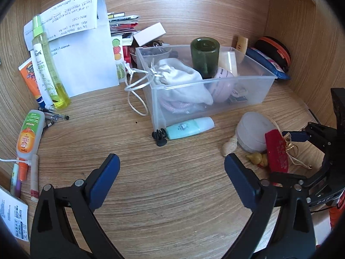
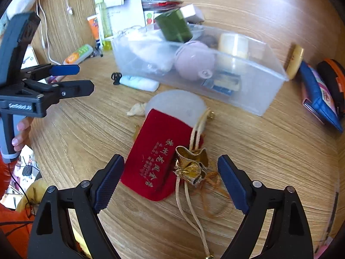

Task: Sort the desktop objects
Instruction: 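Withdraw both open grippers from the bin toward the remaining items, then grasp the red pouch with the right gripper while the left grasps the gourd ornament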

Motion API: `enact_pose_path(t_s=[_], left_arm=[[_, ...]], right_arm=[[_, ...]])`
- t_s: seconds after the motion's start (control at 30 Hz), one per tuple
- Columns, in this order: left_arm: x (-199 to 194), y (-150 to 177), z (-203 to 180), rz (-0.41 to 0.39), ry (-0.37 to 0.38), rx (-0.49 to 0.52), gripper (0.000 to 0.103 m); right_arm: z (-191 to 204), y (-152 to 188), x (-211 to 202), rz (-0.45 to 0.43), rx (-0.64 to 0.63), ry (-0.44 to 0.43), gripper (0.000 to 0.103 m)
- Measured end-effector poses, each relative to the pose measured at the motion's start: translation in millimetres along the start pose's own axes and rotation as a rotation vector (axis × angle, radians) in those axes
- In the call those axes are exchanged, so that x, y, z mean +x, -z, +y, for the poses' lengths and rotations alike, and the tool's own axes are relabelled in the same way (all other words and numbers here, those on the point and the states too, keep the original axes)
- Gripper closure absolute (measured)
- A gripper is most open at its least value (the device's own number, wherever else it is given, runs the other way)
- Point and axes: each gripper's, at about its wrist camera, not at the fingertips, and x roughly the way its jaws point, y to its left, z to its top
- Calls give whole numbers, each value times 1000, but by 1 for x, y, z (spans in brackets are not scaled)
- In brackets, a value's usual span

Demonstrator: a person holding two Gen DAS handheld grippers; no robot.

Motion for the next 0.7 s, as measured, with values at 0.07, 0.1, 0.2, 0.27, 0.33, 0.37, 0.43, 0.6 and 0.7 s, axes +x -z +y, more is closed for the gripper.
enact_pose_path(t_s=[0.07, 0.1, 0.2, 0.27, 0.33, 0.37, 0.43, 0.6, 0.7], left_arm=[[2, 4, -6, 10, 3, 22, 4], [3, 5, -10, 15, 2, 36, 4], [9, 9, -18, 32, -3, 62, 4], [13, 10, -22, 44, 11, 68, 4], [14, 9, -28, 51, 30, 71, 4], [14, 9, -32, 52, 40, 75, 4], [14, 8, -40, 51, 57, 90, 4], [16, 7, -65, 72, 115, 135, 4], [21, 8, -81, 96, 166, 160, 4]], right_arm=[[1, 2, -4, -25, -8, -17, 29], [1, 3, -5, -27, -8, -21, 36], [-3, 6, -6, -30, 3, -26, 56], [-6, 8, -9, -39, 9, -20, 65], [-10, 9, -13, -61, 16, 2, 69], [-13, 10, -15, -66, 20, 0, 69], [-18, 11, -21, -79, 36, -8, 70], [-35, 13, -40, -122, 87, -6, 70], [-44, 15, -49, -141, 122, -5, 70]])
